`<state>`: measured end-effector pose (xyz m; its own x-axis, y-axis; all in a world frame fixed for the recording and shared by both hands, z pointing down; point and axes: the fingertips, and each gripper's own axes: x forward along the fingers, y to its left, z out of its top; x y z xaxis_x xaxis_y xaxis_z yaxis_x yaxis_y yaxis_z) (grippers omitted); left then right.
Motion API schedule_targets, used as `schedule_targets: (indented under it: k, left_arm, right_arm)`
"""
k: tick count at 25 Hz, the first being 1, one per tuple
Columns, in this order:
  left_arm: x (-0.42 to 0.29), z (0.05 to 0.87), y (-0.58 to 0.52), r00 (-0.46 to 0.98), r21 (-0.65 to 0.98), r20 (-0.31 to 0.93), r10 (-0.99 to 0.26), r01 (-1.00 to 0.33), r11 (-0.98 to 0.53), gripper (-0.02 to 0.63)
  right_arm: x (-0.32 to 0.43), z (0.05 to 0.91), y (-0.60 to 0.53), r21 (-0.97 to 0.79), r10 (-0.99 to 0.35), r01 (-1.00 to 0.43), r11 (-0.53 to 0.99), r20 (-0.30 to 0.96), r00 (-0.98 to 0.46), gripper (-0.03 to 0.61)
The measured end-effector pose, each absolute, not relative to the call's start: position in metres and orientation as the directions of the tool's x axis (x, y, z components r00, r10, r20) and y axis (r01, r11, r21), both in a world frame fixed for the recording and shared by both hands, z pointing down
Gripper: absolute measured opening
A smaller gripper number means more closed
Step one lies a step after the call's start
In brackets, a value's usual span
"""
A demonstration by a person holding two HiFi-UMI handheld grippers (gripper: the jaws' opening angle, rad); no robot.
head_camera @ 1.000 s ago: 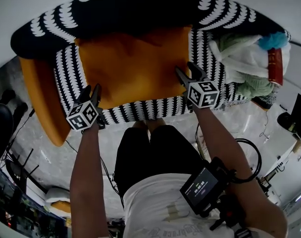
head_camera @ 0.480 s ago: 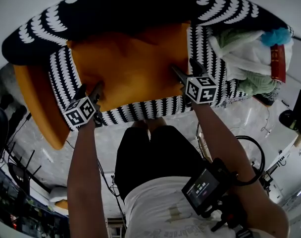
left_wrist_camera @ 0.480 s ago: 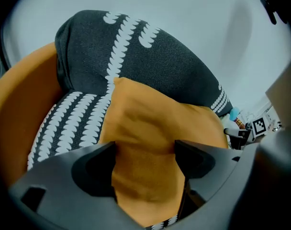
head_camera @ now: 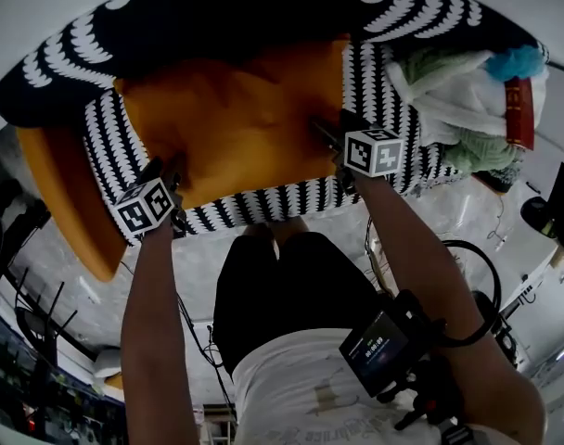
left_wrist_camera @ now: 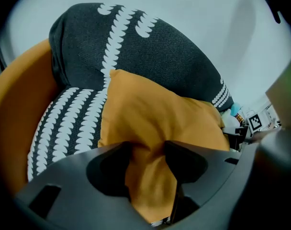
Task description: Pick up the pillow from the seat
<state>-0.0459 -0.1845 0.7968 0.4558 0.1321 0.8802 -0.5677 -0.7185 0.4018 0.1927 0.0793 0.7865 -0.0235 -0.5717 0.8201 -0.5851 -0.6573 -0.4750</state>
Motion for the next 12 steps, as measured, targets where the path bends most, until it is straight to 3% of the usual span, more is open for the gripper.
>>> schedule_targets:
  k: [6,12]
  left_arm:
    - [-0.04,0.783,-0.169,0.489,0.426,0.863,0.129,-0.565,-0.707,0.086]
    - [-0.048,0.761,-0.167,0.505,0.405,0.858,0.091,-0.559,-0.723,0.023]
  right_arm:
    - [0.19,0.78,0.091,-0.485,-0.57,-0.617,-0.62,0.819,-0.071,0.202]
    - [0.179,0.765,0.089,-0.49,-0.588,-0.638,-0.593,0.806,-0.072,0.153]
